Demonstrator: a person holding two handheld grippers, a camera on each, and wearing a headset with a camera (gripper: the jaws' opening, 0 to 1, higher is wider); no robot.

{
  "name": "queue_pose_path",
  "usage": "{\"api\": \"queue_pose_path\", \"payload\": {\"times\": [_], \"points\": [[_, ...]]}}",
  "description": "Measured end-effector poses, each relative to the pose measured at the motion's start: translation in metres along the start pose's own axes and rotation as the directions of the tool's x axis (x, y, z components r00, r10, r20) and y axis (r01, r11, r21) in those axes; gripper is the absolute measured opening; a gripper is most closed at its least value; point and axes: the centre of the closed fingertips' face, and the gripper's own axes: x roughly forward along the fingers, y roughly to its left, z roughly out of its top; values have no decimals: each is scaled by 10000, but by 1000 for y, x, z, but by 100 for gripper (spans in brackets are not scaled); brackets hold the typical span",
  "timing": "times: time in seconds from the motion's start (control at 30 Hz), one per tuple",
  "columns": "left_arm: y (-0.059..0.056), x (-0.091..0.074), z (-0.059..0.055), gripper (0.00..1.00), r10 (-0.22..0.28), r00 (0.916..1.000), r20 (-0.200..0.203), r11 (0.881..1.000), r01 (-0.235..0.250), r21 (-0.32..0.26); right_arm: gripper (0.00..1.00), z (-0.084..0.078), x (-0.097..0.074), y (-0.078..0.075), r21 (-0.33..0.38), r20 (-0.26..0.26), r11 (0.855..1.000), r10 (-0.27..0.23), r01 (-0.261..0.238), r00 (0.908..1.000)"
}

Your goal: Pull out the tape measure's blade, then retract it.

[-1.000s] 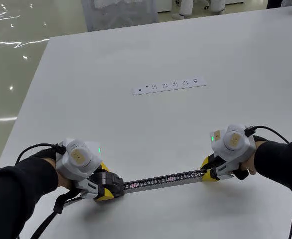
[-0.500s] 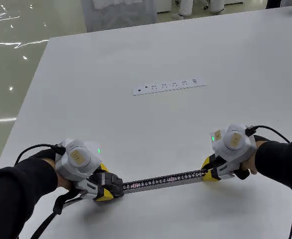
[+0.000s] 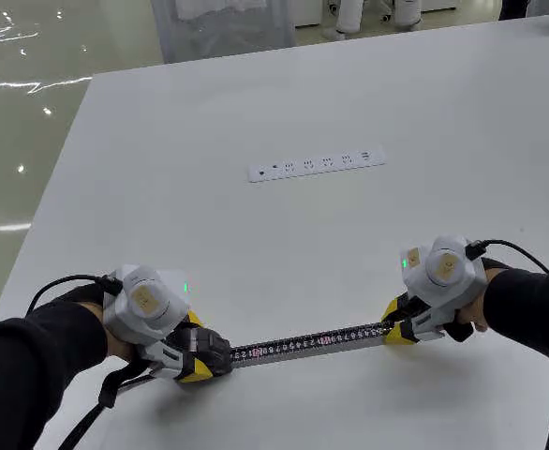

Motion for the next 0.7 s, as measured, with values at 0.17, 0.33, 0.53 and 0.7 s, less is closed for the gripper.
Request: {"api": "queue_pose_path", "payload": {"times": [0.17, 0.33, 0.53, 0.7], "points": [[0, 0, 0, 34, 26, 10000, 17, 10000, -26, -9, 9, -2, -1, 0, 43, -5, 10000, -4, 4, 10000], [0, 0, 0, 34, 14, 10000, 20, 10000, -14, -9, 9, -5, -3, 0, 58, -68, 10000, -19, 20, 10000], [1, 0, 0, 34, 21, 10000, 24, 10000, -21, -13, 9, -7, -4, -1, 110, -69, 9999, -26, 27, 10000], [1, 0, 1, 34, 5, 10000, 30, 10000, -5, -12, 9, -8, -5, -1, 147, -62, 9999, -54, 55, 10000]]}}
